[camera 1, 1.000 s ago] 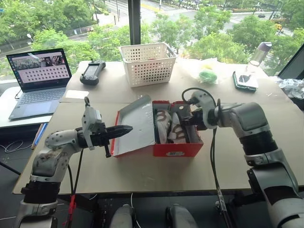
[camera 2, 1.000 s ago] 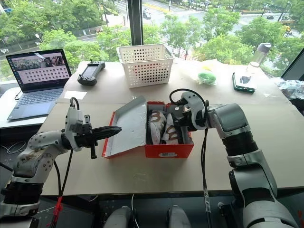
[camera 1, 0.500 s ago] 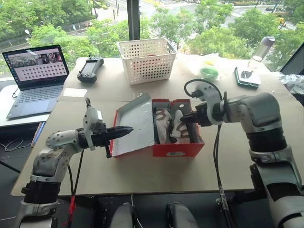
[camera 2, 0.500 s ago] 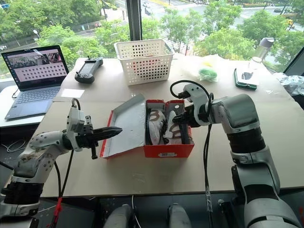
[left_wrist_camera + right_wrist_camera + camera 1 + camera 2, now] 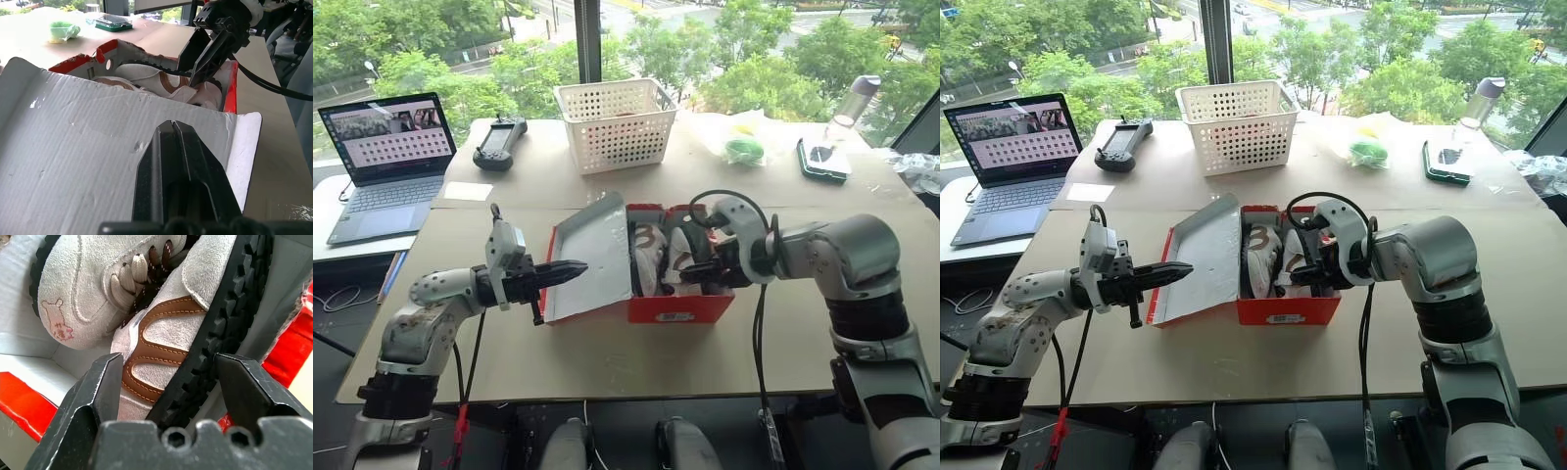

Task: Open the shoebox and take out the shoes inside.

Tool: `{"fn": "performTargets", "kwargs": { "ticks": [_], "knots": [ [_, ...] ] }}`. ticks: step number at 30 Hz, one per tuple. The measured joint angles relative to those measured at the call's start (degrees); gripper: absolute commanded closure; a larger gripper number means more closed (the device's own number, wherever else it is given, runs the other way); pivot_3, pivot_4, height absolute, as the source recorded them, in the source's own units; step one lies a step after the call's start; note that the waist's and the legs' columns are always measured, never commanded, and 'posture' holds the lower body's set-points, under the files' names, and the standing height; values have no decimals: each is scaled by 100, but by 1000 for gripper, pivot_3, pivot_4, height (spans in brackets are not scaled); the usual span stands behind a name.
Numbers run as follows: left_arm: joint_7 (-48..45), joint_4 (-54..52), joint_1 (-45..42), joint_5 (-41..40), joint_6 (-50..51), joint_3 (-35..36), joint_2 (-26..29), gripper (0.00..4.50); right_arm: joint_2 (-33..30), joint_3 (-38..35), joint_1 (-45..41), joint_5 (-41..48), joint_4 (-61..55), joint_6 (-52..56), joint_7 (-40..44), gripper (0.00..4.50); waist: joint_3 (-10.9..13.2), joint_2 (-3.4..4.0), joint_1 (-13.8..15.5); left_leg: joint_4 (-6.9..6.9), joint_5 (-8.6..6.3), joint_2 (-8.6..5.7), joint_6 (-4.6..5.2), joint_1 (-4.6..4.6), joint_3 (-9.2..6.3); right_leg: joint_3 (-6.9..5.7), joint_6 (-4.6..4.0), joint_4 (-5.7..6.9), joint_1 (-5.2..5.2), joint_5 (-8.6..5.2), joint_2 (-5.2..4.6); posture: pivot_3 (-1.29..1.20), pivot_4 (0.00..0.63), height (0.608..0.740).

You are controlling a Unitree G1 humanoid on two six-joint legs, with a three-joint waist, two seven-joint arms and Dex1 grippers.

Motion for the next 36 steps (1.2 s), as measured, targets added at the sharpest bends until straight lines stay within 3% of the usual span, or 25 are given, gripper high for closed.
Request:
{"fn": "performTargets", "kwargs": {
  "ticks": [6, 11, 17, 28, 32, 36],
  "knots": [
    [58, 0, -9, -1, 4, 0, -21, 4500, 35, 53, 62, -19, 450, -429, 0, 1009, -2, -3, -12, 12, -1, 4, -1, 38, 0, 3, 15, 0, 41, -27, -1, 0, 150, 733],
    [96, -13, -12, -7, 24, 2, -22, 4500, 38, 115, 16, -57, 804, -645, 2, 2354, -2, -3, -8, 12, -29, 8, -48, 90, -3, -1, 18, -3, 88, -25, -7, 0, 150, 733],
    [121, -80, -17, -9, 112, 3, -23, 4500, 34, 167, -20, -56, 919, -731, 21, 3949, -2, -3, -25, 11, -30, 10, -50, 88, -3, 1, 16, -6, 87, -26, -4, 0, 150, 733],
    [127, -96, -50, -8, 114, 3, -38, 4500, 9, 218, -247, -58, 1135, -887, 25, 3949, 2, 2, -30, 9, -30, 9, -51, 82, 0, 1, 17, -9, 74, -25, -13, 0, 150, 733],
    [118, -95, -51, -6, 114, 1, -42, 4500, -53, 201, -706, -56, 1083, -858, -3, 3949, 14, 19, -19, 8, -3, 7, -7, -3, 6, 5, 0, 3, -19, -4, -6, 0, 150, 733],
    [110, -93, -100, -5, 114, 1, -42, 4500, -30, -75, -919, -59, 945, -694, -205, 3949, 14, 19, -3, -17, -2, 2, -5, -7, 6, -2, 2, -3, -20, 4, 0, 0, 150, 733]
  ]
}}
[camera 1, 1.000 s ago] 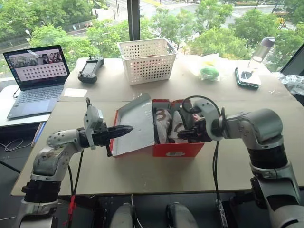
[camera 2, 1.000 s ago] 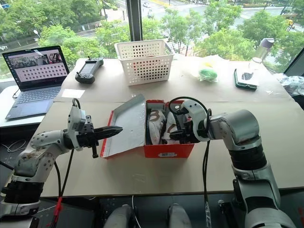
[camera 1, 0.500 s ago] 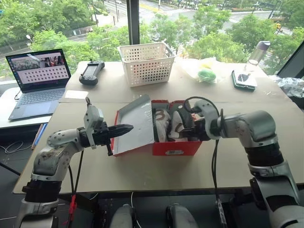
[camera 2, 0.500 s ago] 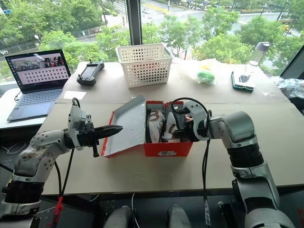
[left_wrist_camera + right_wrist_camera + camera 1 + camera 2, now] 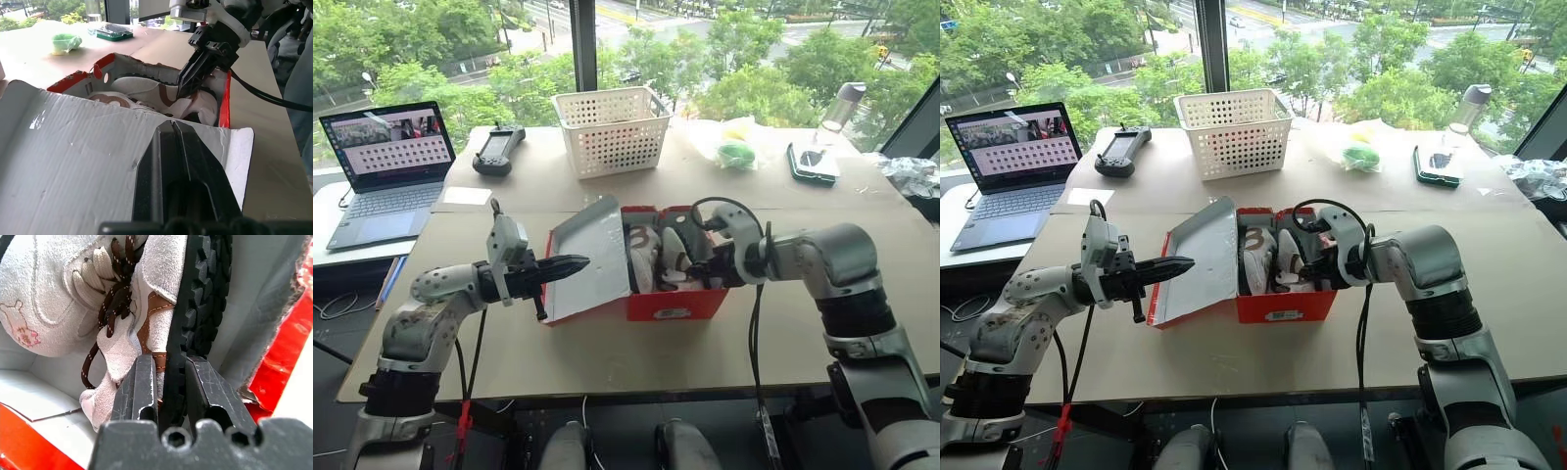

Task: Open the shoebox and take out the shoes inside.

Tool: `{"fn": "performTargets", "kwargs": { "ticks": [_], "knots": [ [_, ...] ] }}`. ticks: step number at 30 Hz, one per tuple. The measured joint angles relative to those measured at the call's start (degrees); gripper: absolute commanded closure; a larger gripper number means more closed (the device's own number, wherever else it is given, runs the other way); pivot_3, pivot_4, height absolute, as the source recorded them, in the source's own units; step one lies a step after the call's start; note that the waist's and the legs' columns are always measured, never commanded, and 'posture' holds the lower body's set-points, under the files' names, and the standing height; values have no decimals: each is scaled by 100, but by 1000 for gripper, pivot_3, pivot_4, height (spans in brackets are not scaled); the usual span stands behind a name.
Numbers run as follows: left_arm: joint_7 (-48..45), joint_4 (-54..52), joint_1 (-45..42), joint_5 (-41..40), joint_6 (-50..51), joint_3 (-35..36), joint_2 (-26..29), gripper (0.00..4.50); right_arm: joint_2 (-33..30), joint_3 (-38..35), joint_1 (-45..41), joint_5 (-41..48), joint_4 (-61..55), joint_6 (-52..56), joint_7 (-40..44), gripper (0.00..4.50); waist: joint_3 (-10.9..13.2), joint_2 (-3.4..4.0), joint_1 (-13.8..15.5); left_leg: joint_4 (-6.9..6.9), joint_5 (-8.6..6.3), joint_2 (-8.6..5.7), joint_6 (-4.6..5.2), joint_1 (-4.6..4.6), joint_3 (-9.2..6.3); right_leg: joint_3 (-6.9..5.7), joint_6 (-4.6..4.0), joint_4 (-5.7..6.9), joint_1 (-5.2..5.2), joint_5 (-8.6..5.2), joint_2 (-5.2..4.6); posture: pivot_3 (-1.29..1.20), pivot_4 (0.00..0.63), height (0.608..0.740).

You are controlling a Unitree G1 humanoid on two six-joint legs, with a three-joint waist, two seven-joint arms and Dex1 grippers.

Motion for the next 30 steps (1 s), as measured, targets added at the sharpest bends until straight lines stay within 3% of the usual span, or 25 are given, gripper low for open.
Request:
{"fn": "performTargets", "kwargs": {
  "ticks": [12, 17, 21, 26, 30],
  "knots": [
    [-160, 53, -115, -39, -26, 2, -65, 4500, 335, -1286, -517, 85, -68, 862, -411, 3949, 3, 0, -3, -12, -8, -8, -7, 2, 0, -1, 9, -15, 6, -4, 1, 0, 150, 733],
    [-86, 69, -97, -50, -318, 21, -417, 4500, 313, -1798, -604, 531, 13, 884, -342, 3949, 2, 0, -3, -12, -7, -8, -6, 3, 0, 1, 9, -13, 8, -3, 1, 0, 150, 733],
    [-3, 306, 58, 63, -782, 24, -699, 4500, 355, -2750, -981, 1199, 743, 886, -458, 3949, 3, 0, -13, -12, -7, -11, -5, 3, 3, 5, 9, -11, 7, -2, 3, 0, 150, 733],
    [61, 392, 115, 144, -1033, 15, -850, 4500, -24, -4015, -1660, 1120, 1797, 869, -835, 3949, 3, 0, 42, -12, -7, -14, -6, 1, 32, -4, 9, -16, 12, -3, -1, 0, 150, 733],
    [98, 392, 130, 215, -1121, -84, -948, 4500, -632, -4457, -1652, 820, 3019, 153, -1047, 3949, 3, 0, 41, -13, -7, -19, -5, 1, 42, 2, 20, -49, 25, 5, -4, 0, 150, 733]
  ]
}}
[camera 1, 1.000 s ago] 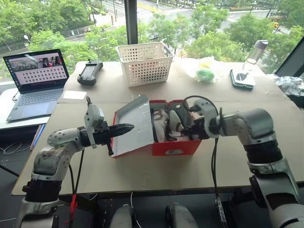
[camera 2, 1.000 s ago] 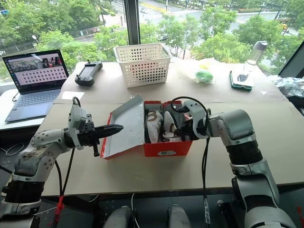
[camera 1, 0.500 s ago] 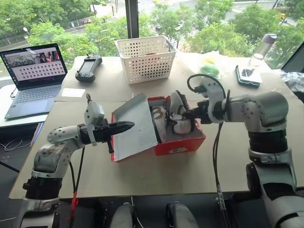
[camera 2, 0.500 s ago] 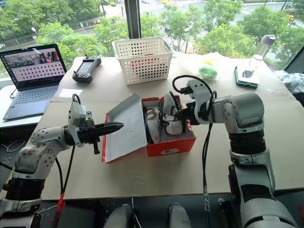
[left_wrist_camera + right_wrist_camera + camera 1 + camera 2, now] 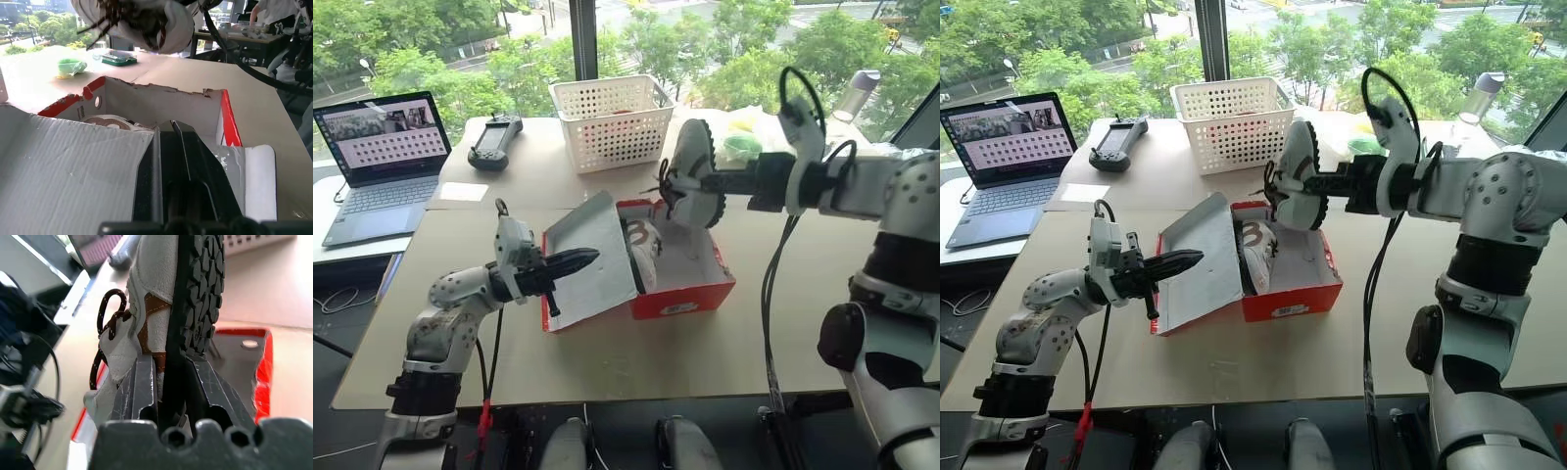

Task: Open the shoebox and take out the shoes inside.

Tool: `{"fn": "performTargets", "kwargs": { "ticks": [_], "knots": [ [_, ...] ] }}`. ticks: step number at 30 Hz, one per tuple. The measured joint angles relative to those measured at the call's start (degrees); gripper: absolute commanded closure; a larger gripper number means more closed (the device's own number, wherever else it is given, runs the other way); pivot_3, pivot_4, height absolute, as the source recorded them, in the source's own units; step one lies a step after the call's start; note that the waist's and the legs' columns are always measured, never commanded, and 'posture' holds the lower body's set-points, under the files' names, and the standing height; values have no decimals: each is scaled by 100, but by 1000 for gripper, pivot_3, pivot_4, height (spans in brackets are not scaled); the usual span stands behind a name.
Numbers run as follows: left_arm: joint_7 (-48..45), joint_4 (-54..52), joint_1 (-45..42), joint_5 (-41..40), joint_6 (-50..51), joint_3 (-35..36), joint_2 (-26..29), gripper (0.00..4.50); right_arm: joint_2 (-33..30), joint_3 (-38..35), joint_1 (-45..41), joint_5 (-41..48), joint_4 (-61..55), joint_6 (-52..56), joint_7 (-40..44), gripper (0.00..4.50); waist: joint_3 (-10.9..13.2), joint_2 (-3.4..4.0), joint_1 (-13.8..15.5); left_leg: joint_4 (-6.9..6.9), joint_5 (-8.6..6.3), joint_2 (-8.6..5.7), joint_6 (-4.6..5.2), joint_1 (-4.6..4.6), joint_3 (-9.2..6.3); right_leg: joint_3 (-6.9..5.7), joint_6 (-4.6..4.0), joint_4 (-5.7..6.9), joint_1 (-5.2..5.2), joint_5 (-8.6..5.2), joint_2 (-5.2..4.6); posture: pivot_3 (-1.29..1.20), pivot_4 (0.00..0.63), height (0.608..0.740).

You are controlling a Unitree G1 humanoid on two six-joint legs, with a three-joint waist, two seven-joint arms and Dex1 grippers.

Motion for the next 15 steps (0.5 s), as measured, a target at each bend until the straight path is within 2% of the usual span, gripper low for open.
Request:
{"fn": "performTargets", "kwargs": {
  "ticks": [3, 6, 15],
  "knots": [
    [24, 1, 33, 1, 2, -20, -28, 4500, -214, -321, 367, -339, 1018, -1053, -405, 3949, 0, -1, -30, 0, 0, 0, 1, 1, 11, 11, 16, -16, 6, 11, 0, 0, 150, 733],
    [65, -3, 29, 0, 2, -28, -62, 4500, -53, -450, 789, -473, 1715, -1588, -682, 3949, 3, 5, -106, -2, 0, 1, 2, 2, 24, 34, 23, -14, -5, 22, 2, 0, 150, 733],
    [77, -3, 5, 4, 3, -65, -75, 4500, 564, -399, 1384, -422, 2128, -2190, -894, 3949, 7, 12, -194, 1, 8, 2, 13, 5, 23, 37, 31, -8, 0, 32, 8, 0, 150, 733]
  ]
}}
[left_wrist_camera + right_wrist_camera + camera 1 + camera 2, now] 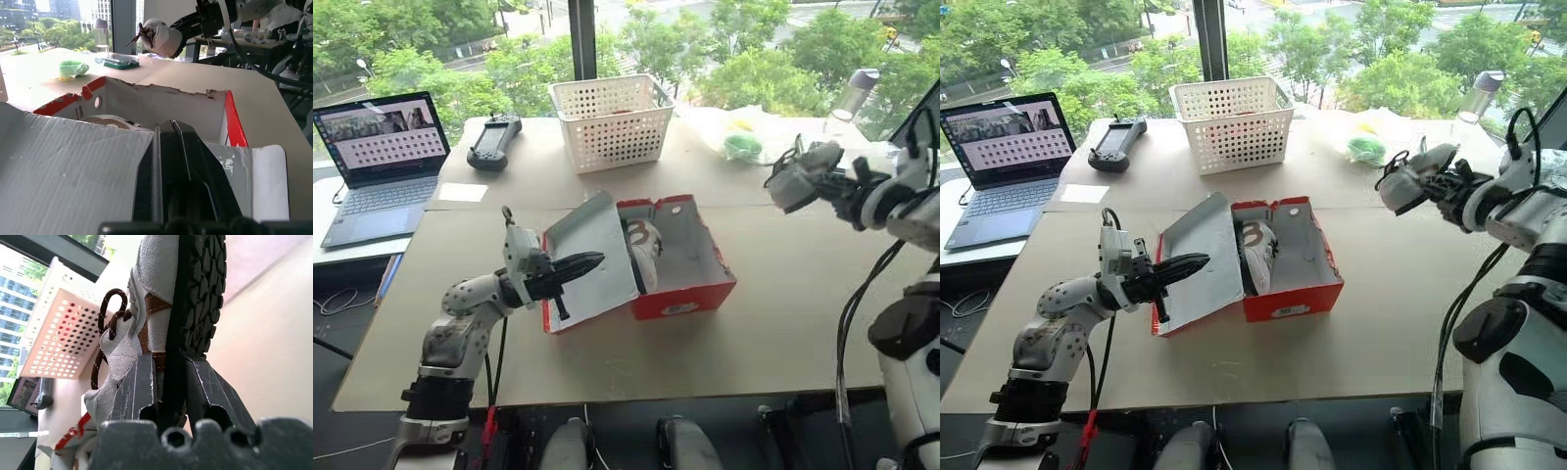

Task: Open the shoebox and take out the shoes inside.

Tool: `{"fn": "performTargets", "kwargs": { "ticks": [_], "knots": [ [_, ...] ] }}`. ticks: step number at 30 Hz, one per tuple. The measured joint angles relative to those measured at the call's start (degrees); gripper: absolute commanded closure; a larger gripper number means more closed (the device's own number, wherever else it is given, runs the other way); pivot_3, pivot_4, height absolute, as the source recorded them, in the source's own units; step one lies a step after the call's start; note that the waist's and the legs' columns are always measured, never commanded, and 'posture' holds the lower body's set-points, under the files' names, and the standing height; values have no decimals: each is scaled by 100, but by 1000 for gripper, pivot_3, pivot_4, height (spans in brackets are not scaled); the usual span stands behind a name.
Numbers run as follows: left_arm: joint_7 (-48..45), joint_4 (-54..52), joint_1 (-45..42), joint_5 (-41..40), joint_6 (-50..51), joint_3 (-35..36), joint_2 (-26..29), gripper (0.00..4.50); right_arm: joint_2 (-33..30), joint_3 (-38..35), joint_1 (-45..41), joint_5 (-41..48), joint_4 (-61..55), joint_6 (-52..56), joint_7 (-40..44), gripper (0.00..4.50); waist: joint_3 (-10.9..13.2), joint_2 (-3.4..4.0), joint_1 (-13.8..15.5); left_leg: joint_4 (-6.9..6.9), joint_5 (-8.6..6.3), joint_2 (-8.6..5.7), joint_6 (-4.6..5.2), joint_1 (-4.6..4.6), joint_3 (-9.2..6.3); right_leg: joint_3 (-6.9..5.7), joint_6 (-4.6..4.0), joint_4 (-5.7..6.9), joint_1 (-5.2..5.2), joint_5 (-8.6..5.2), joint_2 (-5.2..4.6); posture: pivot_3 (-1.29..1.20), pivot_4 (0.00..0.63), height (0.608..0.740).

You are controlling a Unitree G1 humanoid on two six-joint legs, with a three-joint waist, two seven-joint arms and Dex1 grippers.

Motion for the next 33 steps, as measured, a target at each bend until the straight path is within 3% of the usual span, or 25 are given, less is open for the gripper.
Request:
{"fn": "performTargets", "kwargs": {
  "ticks": [6, 7, 14, 21, 25, 30, 33],
  "knots": [
    [5, -2, 0, 3, 16, -18, 15, 4500, 44, 850, 470, -170, -528, -169, 190, 3949, -1, 0, 26, 18, 0, 1, 1, 34, -7, -14, 8, -12, 60, 4, -6, 0, 150, 733],
    [7, -4, 0, 3, 17, -20, 18, 4500, 27, 1010, 567, -211, -627, -228, 237, 3096, -1, -1, 42, 19, -1, 3, 0, 56, -11, -20, 10, -16, 88, 2, -9, 0, 150, 733],
    [9, -11, 0, 3, 29, -23, 55, 4500, -368, 1907, 1233, -912, -769, -655, 233, 867, -25, -40, 113, 22, -17, 19, -28, 109, -19, -15, 3, -25, 126, -17, -18, 0, 150, 733],
    [9, -28, -43, 3, 74, -85, 90, 4500, -610, 2477, 1361, -1383, -1002, -918, 272, 867, -10, -13, 71, 20, -11, 15, -18, 99, -20, -1, 6, -16, 100, -4, -16, 0, 150, 733],
    [9, -31, -44, 2, 122, -88, 96, 4500, -979, 2802, 1343, -1453, -2025, -830, 655, 867, 9, 19, 63, 17, 7, 12, 13, 74, -12, 17, 11, -15, 73, -1, -9, 0, 150, 733],
    [10, -27, -45, 5, 147, -87, 124, 4500, -1415, 2943, 788, -809, -3971, -51, 1592, 867, 14, 27, 28, -12, 2, 15, 15, 75, -11, 20, 15, -17, 63, 1, 4, 0, 150, 733],
    [13, -24, -52, 5, 151, -92, 130, 4500, -1102, 3071, 314, 13, -4993, 733, 2062, 867, 14, 27, 6, -17, 2, 25, 15, 75, -12, 20, 9, -14, 56, -1, 15, 0, 150, 733]
  ]
}}
